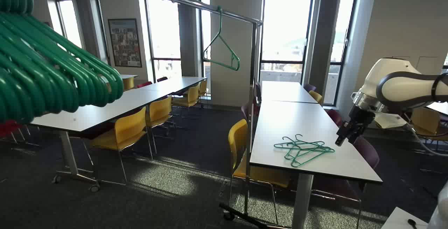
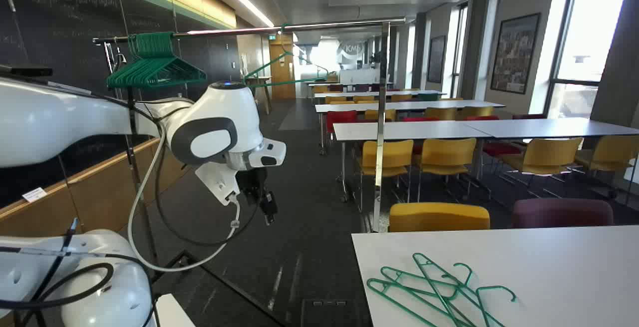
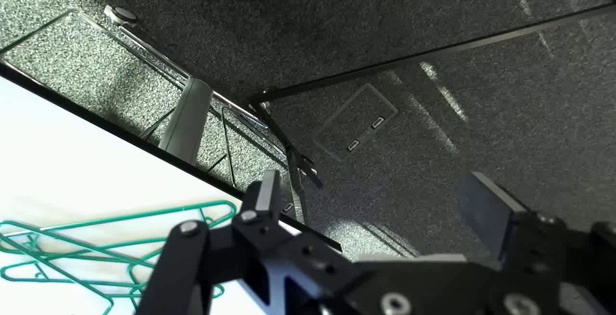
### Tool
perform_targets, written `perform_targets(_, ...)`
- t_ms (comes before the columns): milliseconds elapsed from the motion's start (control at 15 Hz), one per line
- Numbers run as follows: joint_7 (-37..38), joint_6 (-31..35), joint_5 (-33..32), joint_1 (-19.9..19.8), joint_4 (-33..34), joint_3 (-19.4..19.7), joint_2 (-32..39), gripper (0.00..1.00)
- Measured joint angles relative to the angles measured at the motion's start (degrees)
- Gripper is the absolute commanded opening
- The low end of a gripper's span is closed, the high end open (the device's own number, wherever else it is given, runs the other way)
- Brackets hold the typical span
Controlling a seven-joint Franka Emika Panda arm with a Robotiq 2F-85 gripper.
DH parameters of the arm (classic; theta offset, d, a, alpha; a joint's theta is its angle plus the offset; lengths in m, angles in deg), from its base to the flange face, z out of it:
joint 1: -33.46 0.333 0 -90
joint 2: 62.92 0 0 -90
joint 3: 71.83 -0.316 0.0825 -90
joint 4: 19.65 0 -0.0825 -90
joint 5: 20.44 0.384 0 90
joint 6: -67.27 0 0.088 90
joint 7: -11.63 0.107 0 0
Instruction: Put one green hanger from the table on the rail.
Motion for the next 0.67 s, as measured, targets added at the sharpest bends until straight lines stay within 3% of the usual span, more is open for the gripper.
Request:
perform_targets(400, 1.2, 0.6, 0.2, -0.1, 0.0, 0.0, 0.6, 1.00)
perform_targets(667, 8.1, 7.7, 2.0, -3.1, 0.3, 0.0, 5.0, 1.00)
